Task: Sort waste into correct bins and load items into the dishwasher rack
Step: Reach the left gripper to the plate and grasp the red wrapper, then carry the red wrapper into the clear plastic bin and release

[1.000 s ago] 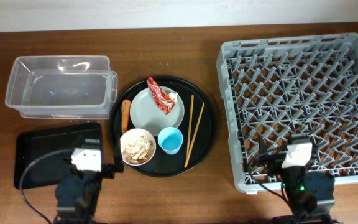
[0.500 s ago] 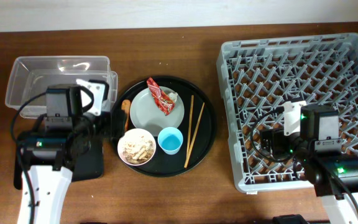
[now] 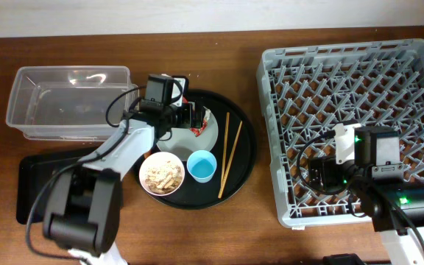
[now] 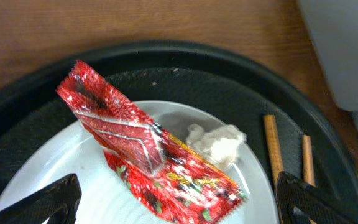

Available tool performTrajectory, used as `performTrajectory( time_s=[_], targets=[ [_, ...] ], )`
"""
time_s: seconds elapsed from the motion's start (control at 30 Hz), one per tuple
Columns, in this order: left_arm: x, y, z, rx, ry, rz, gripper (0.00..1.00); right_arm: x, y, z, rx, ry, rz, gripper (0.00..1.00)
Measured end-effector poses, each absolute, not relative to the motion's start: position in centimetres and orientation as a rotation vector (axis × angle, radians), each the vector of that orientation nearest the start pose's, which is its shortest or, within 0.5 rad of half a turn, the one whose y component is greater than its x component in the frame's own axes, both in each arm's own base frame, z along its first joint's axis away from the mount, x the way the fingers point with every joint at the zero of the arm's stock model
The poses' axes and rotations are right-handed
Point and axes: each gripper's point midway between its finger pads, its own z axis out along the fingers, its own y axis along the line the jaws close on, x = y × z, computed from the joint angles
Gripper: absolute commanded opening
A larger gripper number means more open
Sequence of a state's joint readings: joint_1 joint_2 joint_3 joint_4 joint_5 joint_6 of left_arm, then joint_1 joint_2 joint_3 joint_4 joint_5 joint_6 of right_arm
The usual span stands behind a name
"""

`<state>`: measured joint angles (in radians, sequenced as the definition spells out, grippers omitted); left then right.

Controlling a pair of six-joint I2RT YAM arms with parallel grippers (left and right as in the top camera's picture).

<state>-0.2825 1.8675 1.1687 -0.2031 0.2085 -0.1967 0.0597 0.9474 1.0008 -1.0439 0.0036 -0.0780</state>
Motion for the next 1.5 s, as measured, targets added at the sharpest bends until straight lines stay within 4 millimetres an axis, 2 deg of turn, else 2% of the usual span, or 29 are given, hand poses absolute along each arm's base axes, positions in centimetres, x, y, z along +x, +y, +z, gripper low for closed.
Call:
performTrajectory(
  time_s=[0.07, 0.1, 0.13, 0.17, 0.2, 0.27, 0.3, 0.4, 0.5, 0.53, 0.57, 0.6, 0.63, 0.67, 0.7, 0.73, 0.77, 0.83, 0.87, 0.9, 1.0, 1.07, 1.13, 1.2, 1.3, 1.33, 1.37, 1.4, 1.5],
  targets=[
    [44.6, -16.5, 3.8, 0.148, 2.546, -0.461, 0.89, 24.2, 1.4, 19.5, -0.175, 2.556, -0.012, 0.98],
    [44.5, -16.5, 2.9, 0.126, 2.563, -0.462, 0.74, 24.2, 1.4, 19.5, -0.175, 2.556, -0.012, 0.98],
    [44.5, -16.4, 2.4, 0.122, 2.572, -0.457, 0.64, 24.2, 1.4, 19.5, -0.175, 2.556, -0.012, 0.98],
    [44.7, -16.4, 2.4, 0.107, 2.569, -0.458, 0.43, 24.2, 1.4, 19.5, -0.175, 2.556, -0.012, 0.98],
    [44.6, -16.3, 2.3, 0.097, 2.574, -0.453, 0.27, 24.2, 1.4, 19.5, -0.175, 2.556, -0.012, 0.98],
    [44.6, -16.3, 2.1, 0.088, 2.578, -0.453, 0.04, 24.2, 1.4, 19.5, -0.175, 2.556, -0.012, 0.98],
    [44.6, -16.3, 2.1, 0.081, 2.578, -0.452, 0.00, 24.2, 1.4, 19.5, -0.175, 2.556, -0.012, 0.98],
    [44.6, -16.3, 2.1, 0.077, 2.580, -0.453, 0.00, 24.2, 1.4, 19.5, -0.175, 2.556, -0.012, 0.98],
    [43.5, -15.7, 2.4, 0.065, 2.649, -0.419, 0.00, 24.2, 1.4, 19.5, -0.175, 2.556, -0.012, 0.98],
    [43.6, -15.3, 4.0, 0.062, 2.634, -0.390, 0.00, 24.2, 1.4, 19.5, -0.174, 2.556, -0.011, 0.98],
    [44.4, -14.9, 6.6, 0.064, 2.583, -0.362, 0.00, 24.2, 1.4, 19.5, -0.175, 2.556, -0.012, 0.98],
    [45.5, -14.0, 10.4, 0.056, 2.490, -0.322, 0.00, 24.2, 1.4, 19.5, -0.175, 2.556, -0.012, 0.98],
    [46.1, -13.0, 13.3, 0.034, 2.419, -0.295, 0.00, 24.2, 1.4, 19.5, -0.175, 2.556, -0.012, 0.98],
    [46.8, -10.6, 17.6, -0.020, 2.316, -0.239, 0.00, 24.2, 1.4, 19.5, -0.174, 2.555, -0.011, 0.98],
    [47.1, -8.0, 20.2, -0.080, 2.251, -0.186, 0.00, 24.2, 1.4, 19.5, -0.175, 2.556, -0.012, 0.98],
    [47.4, -4.9, 21.8, -0.153, 2.207, -0.128, 0.00, 24.2, 1.4, 19.5, -0.176, 2.556, -0.012, 0.98],
    [47.6, -1.3, 22.1, -0.238, 2.189, -0.062, 0.00, 24.2, 1.4, 19.5, -0.175, 2.556, -0.012, 0.98],
    [47.7, 4.1, 20.7, -0.365, 2.201, 0.031, 0.01, 24.2, 1.4, 19.5, -0.175, 2.556, -0.012, 0.98],
    [47.7, 6.0, 19.6, -0.413, 2.216, 0.066, 0.20, 24.2, 1.4, 19.5, -0.175, 2.556, -0.012, 0.98],
    [47.7, 7.5, 17.9, -0.452, 2.247, 0.094, 0.49, 24.2, 1.4, 19.5, -0.175, 2.556, -0.012, 0.98],
    [48.1, 8.3, 15.3, -0.466, 2.295, 0.105, 0.72, 24.2, 1.4, 19.5, -0.175, 2.556, -0.012, 0.98],
    [48.4, 7.5, 15.7, -0.424, 2.297, 0.081, 0.74, 24.2, 1.4, 19.5, -0.175, 2.556, -0.012, 0.98],
    [49.1, 4.4, 17.9, -0.320, 2.265, 0.039, 0.74, 24.2, 1.4, 19.5, -0.176, 2.556, -0.012, 0.98],
    [49.0, 0.2, 18.7, -0.212, 2.280, -0.025, 0.74, 24.2, 1.4, 19.5, -0.175, 2.556, -0.012, 0.98],
    [47.8, -8.2, 17.7, -0.004, 2.342, -0.141, 0.74, 24.2, 1.4, 19.5, -0.175, 2.556, -0.012, 0.98],
    [47.3, -11.0, 16.6, 0.067, 2.370, -0.172, 0.74, 24.2, 1.4, 19.5, -0.174, 2.556, -0.011, 0.98],
    [47.0, -12.8, 15.4, 0.112, 2.398, -0.190, 0.74, 24.2, 1.4, 19.5, -0.174, 2.557, -0.011, 0.98],
    [46.3, -15.3, 12.4, 0.182, 2.463, -0.204, 0.74, 24.2, 1.4, 19.5, -0.174, 2.556, -0.011, 0.98],
    [45.1, -18.2, 5.9, 0.275, 2.589, -0.194, 0.74, 24.2, 1.4, 19.5, -0.175, 2.556, -0.012, 0.98]
  ],
)
